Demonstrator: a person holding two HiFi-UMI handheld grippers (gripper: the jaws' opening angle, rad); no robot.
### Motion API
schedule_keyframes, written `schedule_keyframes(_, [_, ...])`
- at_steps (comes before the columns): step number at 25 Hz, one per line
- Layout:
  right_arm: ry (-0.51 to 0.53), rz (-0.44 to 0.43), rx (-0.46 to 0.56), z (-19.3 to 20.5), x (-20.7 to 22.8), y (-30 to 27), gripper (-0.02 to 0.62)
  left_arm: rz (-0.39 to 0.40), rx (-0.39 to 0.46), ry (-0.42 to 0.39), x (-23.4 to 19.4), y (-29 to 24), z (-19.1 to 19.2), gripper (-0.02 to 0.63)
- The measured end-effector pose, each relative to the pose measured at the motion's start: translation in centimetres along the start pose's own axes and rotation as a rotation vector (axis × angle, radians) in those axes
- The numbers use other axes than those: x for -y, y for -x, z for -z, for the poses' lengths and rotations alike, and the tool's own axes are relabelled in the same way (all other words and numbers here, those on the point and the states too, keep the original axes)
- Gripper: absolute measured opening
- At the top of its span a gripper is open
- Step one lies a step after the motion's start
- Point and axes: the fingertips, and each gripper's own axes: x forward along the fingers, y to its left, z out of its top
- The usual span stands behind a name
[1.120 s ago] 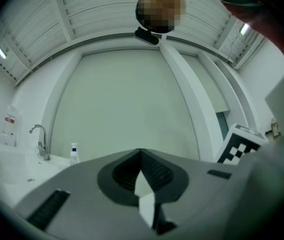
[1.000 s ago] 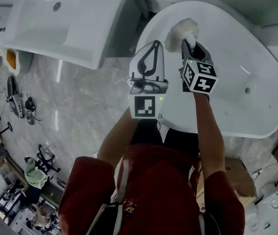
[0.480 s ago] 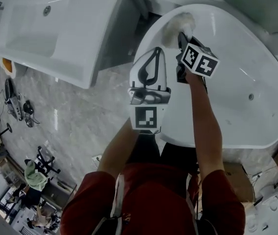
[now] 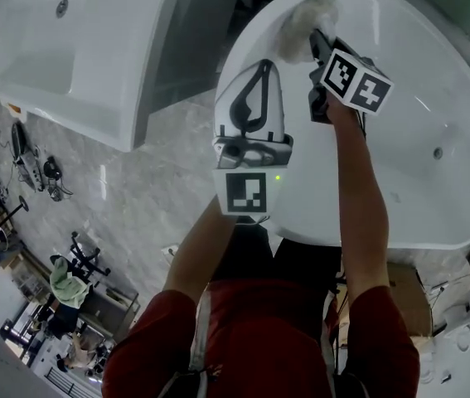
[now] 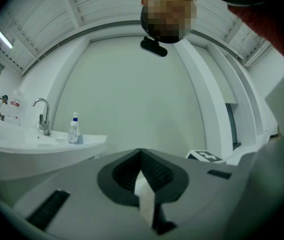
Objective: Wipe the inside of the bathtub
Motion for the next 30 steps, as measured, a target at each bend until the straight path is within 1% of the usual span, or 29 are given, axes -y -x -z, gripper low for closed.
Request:
schedule_keyframes(3, [-0.018,-0.004,-0.002,0.7,1.2,-0.4,0.101,-0.004,-0.001,0.003,0.7,-0.1,0.7,0.015])
schedule_keyframes(8, [-0.055,-0.006,-0.025,2.9,4.3,-2.9,0.101,-0.001,-0.034,-0.002,1.3,-1.2,4.7,0.014])
schedule_keyframes(14, [-0.072,-0.002,-0.034,4.4,8.1,-4.2,0.101,0.004,-0.060,-0.016,3.2,-3.0,8.4,0.014])
schedule_keyframes(20, [-0.098,0.030,-0.054,7.5,11.7,-6.1,0.101,0.017,-0.106,-0.007,3.9,-3.7,13.0,0.014])
schedule_keyframes(25, [-0.106,0.064,-0.073,9.6,16.1,-7.0,0.101,0.053,-0.122,-0.008,6.6,-4.8,16.2,0.015])
schedule_keyframes(30, [-0.128,0.094,-0.090,11.6,19.1,-8.2,0.101,0.090,-0.138,-0.024,8.4,-5.6,18.8,0.014])
